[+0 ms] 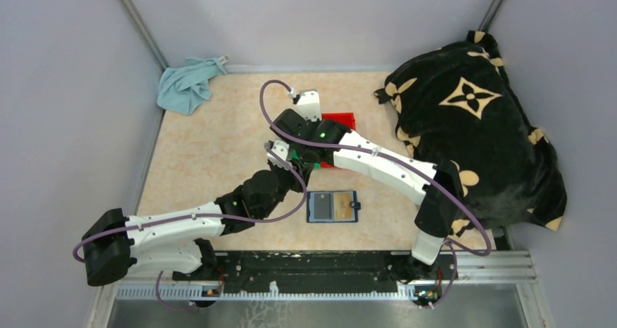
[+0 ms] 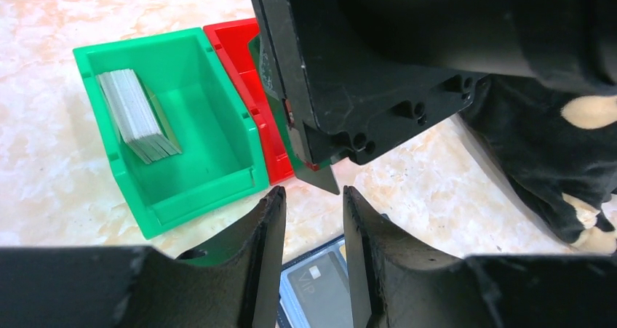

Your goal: Take the credit cards out of the card holder

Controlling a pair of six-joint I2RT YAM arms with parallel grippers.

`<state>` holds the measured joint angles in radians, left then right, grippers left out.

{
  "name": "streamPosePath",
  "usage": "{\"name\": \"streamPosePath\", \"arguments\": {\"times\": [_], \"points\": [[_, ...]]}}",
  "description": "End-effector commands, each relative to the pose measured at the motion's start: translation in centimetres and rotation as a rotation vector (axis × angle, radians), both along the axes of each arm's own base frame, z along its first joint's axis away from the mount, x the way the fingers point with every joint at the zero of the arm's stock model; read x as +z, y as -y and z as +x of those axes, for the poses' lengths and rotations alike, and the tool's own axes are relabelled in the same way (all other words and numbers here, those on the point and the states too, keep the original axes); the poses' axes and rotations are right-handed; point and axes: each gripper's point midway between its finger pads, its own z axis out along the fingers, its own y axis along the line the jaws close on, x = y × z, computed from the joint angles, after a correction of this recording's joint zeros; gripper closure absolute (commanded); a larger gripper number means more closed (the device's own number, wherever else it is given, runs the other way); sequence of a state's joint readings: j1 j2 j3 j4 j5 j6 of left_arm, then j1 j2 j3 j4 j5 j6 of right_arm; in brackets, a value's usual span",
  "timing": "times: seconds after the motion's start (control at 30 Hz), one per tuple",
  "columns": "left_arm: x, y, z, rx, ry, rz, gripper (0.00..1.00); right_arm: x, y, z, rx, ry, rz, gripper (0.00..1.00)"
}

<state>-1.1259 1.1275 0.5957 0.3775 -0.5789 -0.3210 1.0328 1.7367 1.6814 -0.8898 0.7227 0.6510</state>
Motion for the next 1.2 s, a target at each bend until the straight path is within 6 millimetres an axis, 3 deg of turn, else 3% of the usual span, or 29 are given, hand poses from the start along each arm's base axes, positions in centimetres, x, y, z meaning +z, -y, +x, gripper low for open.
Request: {"name": "streamPosePath", "arguments": {"times": [0.0,0.2,0.47,0.5,0.63,0.8,0.97,1.17], "points": [[2.3,0.9,-0.2,-0.021,0.026,-0.116,0.59,2.0,0.2,-0.7,-0.002,0.029,0.060,1.00],[2.0,1.8,0.2,-0.016,0.013,-0.114,0.61,2.4,-0.6,-1.2,0.025,0.018,0.113,1.00],[1.6,1.1,1.1,0.056,0.011,-0.126,0.71,2.1,-1.6,-2.0,0.058,-0.005,0.137,1.00],[1.5,1.0,1.2,0.064,0.013,-0.129,0.74,3.2,-1.5,-2.4,0.066,0.006,0.167,1.00],[1.5,0.6,1.3,0.087,0.015,-0.149,0.99,2.9,-1.9,-3.2,0.086,-0.004,0.175,1.00],[1.6,0.8,1.2,0.080,0.009,-0.152,1.00,2.8,-1.8,-3.5,0.088,-0.007,0.179,1.00],[2.1,0.5,0.8,0.069,0.008,-0.175,1.00,4.0,-1.6,-3.5,0.097,0.020,0.211,1.00],[3.2,-0.2,0.3,0.054,0.007,-0.193,1.00,6.0,-1.3,-3.4,0.119,0.050,0.315,0.54]]}}
